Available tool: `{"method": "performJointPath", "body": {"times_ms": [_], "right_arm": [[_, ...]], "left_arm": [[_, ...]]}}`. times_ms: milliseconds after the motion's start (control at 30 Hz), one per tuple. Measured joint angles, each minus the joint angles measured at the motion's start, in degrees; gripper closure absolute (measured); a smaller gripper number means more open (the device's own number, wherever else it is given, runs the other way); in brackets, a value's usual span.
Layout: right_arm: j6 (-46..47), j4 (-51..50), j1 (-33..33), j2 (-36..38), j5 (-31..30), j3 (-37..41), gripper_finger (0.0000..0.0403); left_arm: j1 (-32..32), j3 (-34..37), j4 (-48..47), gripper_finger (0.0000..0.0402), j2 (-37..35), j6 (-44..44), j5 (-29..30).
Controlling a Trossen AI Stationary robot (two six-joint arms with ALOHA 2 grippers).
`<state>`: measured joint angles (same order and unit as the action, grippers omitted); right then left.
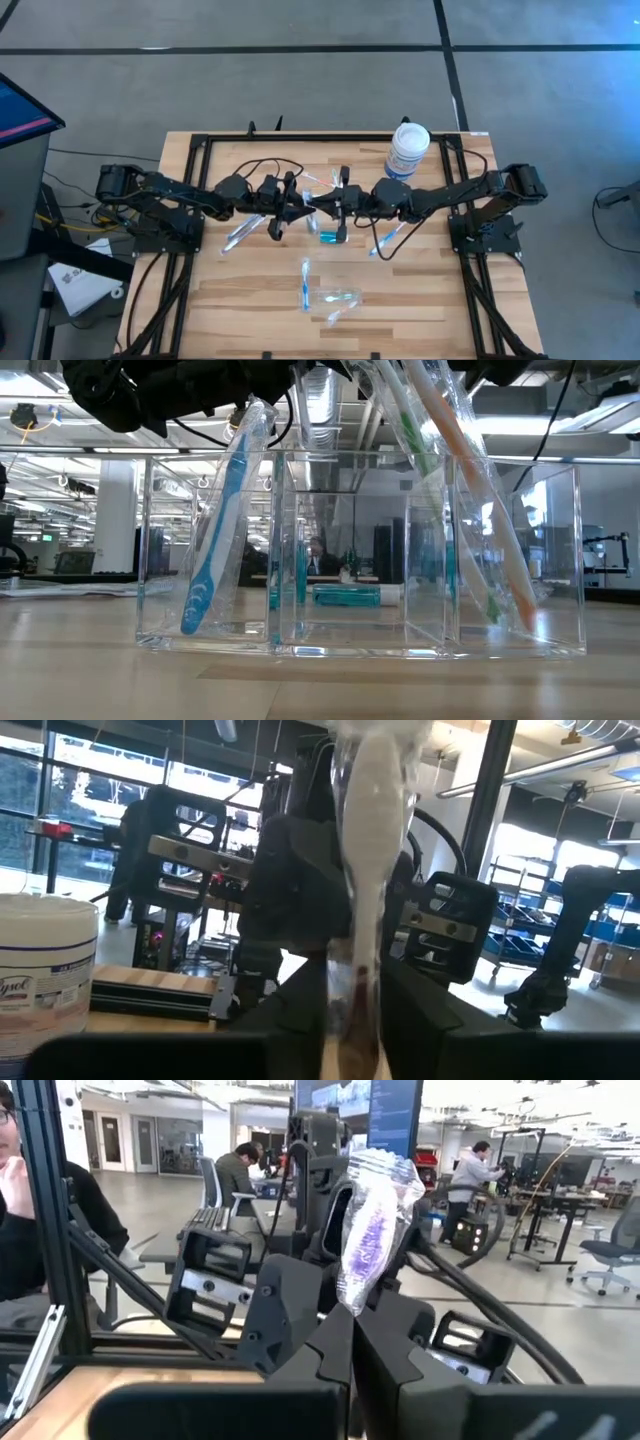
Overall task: Pick & Place toothbrushing station
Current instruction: Put the purple toothbrush into the transparent organizer
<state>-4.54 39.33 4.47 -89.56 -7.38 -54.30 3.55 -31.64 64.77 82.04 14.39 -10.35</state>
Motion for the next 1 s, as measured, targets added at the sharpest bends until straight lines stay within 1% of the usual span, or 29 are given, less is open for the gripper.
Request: {"method": "performJointPath", "body": {"times_ms": [133, 400, 533, 600, 700, 833, 1000], "right_arm": [[0.0, -1.0, 0.0, 0.1, 0.0, 0.0, 0.0403], [0.0, -1.2, 0.0, 0.1, 0.0, 0.0, 0.0403], [-1.8, -2.1, 0.0, 0.8, 0.0, 0.0, 0.0396], [-1.9, -2.3, 0.0, 1.1, -0.1, 0.0, 0.0384], [-1.9, -4.8, 0.0, 3.0, -0.1, 0.0, 0.0355], [-1.5, -11.1, 0.0, 5.7, 0.0, 0.1, 0.0316], [0.4, -18.4, 0.0, 9.6, 0.0, 0.0, 0.0288]], "left_arm": [[0.0, 0.0, -0.3, 0.0382, 0.0, 0.0, -0.1], [0.0, 0.0, -0.6, 0.0384, 0.0, 0.0, -0.4], [0.0, 0.0, -0.8, 0.0384, 0.0, 0.0, -0.4], [0.0, 0.0, -0.8, 0.0384, 0.0, 0.0, -0.4], [0.0, 0.0, -0.9, 0.0384, 0.0, 0.0, -0.4], [0.0, 0.0, -1.0, 0.0385, 0.0, 0.6, -0.5], [0.0, 0.0, -2.0, 0.0385, -1.0, 2.8, -4.0]]}}
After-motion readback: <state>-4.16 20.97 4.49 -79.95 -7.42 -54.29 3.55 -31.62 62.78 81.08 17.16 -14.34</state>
